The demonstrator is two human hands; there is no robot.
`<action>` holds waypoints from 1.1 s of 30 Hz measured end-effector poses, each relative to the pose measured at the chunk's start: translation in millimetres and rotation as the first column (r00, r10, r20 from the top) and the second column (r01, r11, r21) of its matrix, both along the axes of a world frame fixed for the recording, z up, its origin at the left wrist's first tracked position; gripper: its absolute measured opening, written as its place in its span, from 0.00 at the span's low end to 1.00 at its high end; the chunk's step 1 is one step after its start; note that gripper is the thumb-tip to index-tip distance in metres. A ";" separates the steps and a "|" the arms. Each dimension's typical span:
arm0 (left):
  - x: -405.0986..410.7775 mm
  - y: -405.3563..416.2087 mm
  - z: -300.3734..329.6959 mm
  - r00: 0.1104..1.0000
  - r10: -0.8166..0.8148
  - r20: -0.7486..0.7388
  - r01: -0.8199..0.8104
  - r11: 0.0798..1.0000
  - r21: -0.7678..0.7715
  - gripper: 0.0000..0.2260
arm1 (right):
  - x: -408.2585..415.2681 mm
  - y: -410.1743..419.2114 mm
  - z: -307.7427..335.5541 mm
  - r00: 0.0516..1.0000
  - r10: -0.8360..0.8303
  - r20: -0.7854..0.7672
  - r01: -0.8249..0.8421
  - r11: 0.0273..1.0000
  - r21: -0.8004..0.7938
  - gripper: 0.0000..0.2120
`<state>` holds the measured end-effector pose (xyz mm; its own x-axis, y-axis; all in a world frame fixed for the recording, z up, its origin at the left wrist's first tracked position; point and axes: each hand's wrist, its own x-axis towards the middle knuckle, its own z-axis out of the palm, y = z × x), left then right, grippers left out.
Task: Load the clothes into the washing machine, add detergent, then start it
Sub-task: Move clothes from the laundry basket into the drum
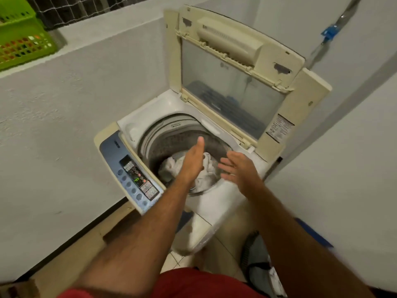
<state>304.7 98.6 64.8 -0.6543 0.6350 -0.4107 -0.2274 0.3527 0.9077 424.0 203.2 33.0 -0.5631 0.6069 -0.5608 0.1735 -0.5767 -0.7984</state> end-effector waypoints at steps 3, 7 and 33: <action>57.2 24.1 -3.1 0.974 -0.212 -0.076 0.211 0.977 -0.022 0.29 | 70.3 11.4 1.3 0.989 -0.142 0.034 0.140 0.988 0.057 0.12; 134.5 53.3 -16.0 0.901 -0.423 -0.093 0.417 0.905 -0.077 0.35 | 169.7 20.3 -4.9 0.944 -0.320 0.084 0.307 0.941 0.144 0.09; 417.0 111.6 -324.1 0.422 -0.876 0.234 0.858 0.303 -0.415 0.17 | 478.8 -41.2 -342.4 0.633 -0.409 0.657 0.577 0.816 -0.049 0.13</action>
